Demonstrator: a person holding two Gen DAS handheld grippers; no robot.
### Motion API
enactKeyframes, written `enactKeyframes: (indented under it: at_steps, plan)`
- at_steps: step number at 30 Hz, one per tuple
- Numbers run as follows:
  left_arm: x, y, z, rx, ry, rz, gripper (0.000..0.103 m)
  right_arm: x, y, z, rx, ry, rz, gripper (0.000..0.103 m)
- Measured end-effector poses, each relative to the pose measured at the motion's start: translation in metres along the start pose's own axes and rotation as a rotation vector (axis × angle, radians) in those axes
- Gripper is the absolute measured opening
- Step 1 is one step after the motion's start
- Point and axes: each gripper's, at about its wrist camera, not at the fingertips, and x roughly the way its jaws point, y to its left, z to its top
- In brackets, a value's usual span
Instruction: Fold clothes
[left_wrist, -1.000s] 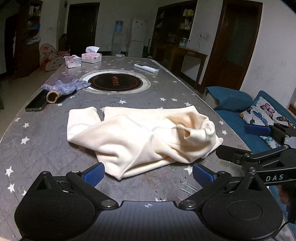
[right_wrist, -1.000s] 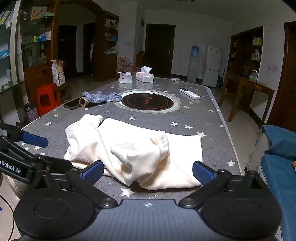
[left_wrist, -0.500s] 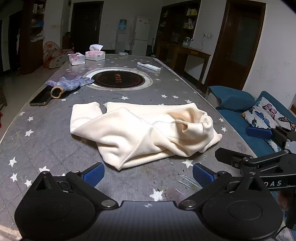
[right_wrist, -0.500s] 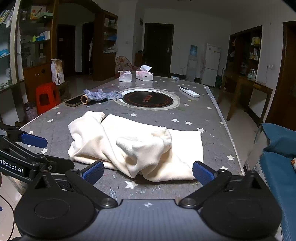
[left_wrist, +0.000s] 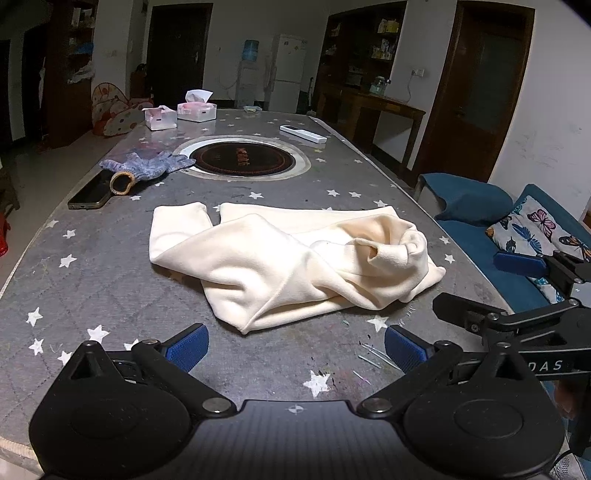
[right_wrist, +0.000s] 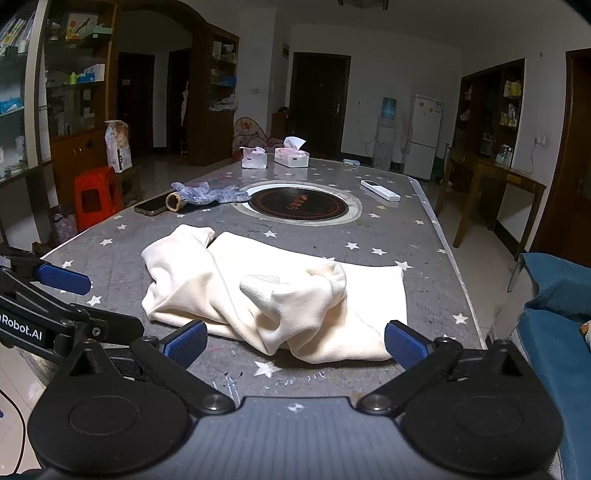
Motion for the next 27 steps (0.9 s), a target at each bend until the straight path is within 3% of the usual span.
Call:
enactKeyframes:
  at_steps: [17, 27]
  plan:
    - [0.020, 0.020, 0.034, -0.024, -0.007, 0.016, 0.103, 0.029, -0.020, 0.025, 0.008, 0.000, -0.010, 0.103]
    - [0.033, 0.042, 0.082, -0.050, -0.074, 0.021, 0.103, 0.076, -0.043, 0.055, -0.022, 0.016, -0.076, 0.103]
